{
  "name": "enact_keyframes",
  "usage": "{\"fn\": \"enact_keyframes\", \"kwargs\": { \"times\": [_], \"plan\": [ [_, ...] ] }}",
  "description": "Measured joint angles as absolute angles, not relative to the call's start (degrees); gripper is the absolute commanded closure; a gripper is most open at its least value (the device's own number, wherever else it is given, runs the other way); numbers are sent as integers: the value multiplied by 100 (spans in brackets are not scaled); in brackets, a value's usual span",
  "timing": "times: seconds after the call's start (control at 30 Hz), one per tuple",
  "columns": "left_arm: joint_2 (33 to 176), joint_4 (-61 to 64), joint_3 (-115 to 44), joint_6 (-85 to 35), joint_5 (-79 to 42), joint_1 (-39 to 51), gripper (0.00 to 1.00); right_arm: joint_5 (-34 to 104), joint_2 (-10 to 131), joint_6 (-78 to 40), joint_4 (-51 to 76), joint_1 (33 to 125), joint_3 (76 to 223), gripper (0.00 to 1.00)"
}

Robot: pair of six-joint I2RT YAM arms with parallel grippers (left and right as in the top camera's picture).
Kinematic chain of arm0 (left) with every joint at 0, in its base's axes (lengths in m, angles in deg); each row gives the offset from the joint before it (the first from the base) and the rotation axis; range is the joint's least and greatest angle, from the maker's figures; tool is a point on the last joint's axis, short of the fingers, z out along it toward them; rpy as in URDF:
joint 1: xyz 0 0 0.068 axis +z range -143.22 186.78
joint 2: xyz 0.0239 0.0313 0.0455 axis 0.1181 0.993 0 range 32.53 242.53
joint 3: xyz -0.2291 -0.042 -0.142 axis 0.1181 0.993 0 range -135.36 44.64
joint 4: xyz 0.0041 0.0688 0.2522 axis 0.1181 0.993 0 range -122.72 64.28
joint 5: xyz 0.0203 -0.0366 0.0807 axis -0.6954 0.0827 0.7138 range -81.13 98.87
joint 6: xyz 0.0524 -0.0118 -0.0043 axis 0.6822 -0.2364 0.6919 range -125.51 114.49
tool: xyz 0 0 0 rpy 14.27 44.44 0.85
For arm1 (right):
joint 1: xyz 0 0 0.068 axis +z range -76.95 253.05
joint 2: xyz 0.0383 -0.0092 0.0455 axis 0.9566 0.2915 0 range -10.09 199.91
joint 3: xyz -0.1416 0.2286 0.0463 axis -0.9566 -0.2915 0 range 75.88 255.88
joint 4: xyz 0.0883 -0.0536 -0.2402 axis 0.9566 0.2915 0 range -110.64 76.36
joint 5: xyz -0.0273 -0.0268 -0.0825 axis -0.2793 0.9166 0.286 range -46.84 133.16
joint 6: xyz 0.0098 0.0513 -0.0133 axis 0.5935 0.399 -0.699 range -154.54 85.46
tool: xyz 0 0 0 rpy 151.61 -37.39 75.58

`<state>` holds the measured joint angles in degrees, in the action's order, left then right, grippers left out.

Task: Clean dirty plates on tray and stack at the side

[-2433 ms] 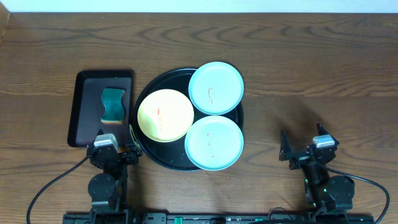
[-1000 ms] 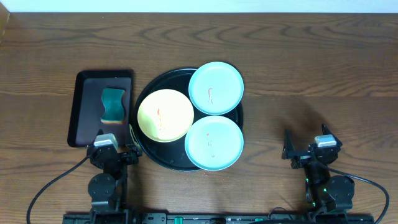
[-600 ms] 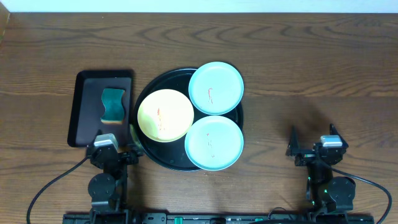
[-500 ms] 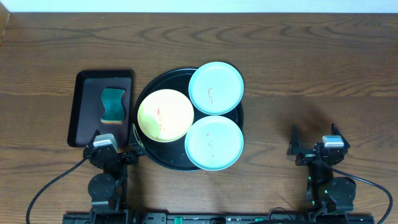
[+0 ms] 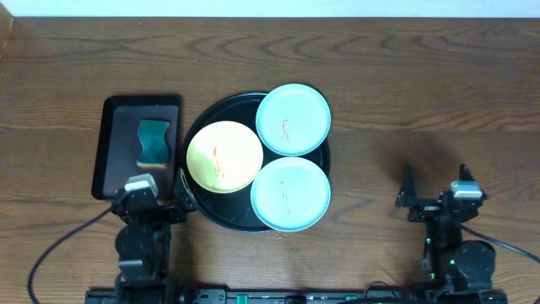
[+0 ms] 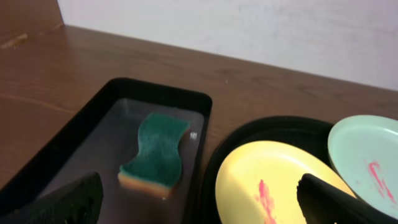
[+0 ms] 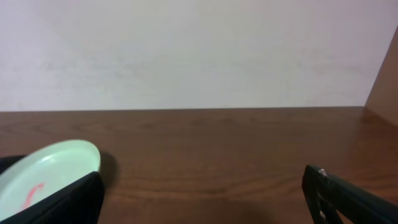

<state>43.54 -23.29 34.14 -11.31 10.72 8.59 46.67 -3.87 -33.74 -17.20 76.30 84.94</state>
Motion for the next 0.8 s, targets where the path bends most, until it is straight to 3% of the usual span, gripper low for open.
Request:
{"fn": "enact_keyframes", "kwargs": {
  "times": [0.37, 0.8],
  "plan": [
    [6491, -751, 922, -1129, 1072, 859, 0, 4610, 2106, -3376, -1025, 7630, 10595, 1],
    [9884, 3448, -3598, -1127, 945, 859, 0, 3917, 4981, -3379, 1958, 7630, 13902, 1]
  ]
}}
